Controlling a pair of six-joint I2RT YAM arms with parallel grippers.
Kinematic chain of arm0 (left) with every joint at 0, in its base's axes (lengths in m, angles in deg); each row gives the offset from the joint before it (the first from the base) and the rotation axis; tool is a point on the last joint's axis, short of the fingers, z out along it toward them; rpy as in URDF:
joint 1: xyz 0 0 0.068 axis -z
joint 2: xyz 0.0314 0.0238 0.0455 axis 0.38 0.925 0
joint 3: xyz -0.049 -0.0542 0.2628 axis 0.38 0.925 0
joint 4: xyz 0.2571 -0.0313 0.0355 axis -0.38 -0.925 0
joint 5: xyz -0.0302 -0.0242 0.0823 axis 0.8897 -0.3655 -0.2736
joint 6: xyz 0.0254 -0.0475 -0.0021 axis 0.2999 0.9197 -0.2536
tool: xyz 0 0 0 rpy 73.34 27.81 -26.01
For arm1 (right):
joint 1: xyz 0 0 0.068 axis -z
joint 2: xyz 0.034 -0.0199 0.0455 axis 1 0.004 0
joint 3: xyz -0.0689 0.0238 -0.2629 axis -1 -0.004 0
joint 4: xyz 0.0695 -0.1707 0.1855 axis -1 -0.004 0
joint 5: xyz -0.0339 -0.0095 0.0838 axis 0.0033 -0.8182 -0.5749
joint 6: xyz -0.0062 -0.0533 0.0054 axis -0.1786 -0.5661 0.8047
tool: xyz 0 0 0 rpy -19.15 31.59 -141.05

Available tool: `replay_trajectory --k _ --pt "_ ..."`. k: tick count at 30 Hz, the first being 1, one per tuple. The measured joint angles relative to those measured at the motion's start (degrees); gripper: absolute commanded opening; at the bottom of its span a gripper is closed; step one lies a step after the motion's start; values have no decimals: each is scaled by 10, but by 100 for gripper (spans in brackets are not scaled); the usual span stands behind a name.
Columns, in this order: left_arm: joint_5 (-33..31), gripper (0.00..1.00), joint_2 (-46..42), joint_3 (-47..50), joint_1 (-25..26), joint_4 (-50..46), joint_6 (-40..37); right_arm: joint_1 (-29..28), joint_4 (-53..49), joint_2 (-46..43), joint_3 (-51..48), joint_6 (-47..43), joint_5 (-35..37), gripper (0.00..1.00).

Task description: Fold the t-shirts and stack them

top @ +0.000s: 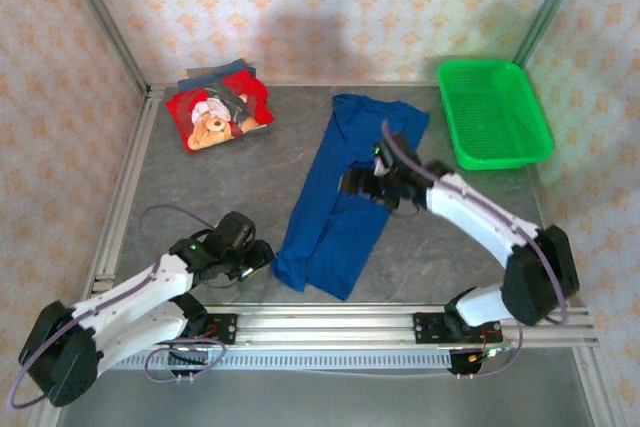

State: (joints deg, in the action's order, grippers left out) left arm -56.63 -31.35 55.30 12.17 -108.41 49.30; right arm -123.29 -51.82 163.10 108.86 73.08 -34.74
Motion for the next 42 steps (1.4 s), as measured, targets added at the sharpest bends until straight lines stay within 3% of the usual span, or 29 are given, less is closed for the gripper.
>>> replay_trajectory --k 3,8,13,19,30,39,42 --pt "10 47 23 -7 -12 1 -26 -68 21 -83 -116 75 3 84" --pt "26 45 -8 3 -53 12 -50 -126 30 -192 -237 179 41 83" --pt "57 42 -16 17 -64 41 -68 -148 36 -211 -264 230 66 82" --pt "89 39 43 17 -65 63 -99 -151 48 -205 -265 252 85 82" --pt "102 33 98 12 -69 81 -120 -156 102 -113 -226 255 83 82" --pt "97 26 111 5 -69 73 -117 -160 184 80 -48 236 50 81" --pt "94 19 117 0 -69 70 -113 -160 198 145 16 229 42 81"
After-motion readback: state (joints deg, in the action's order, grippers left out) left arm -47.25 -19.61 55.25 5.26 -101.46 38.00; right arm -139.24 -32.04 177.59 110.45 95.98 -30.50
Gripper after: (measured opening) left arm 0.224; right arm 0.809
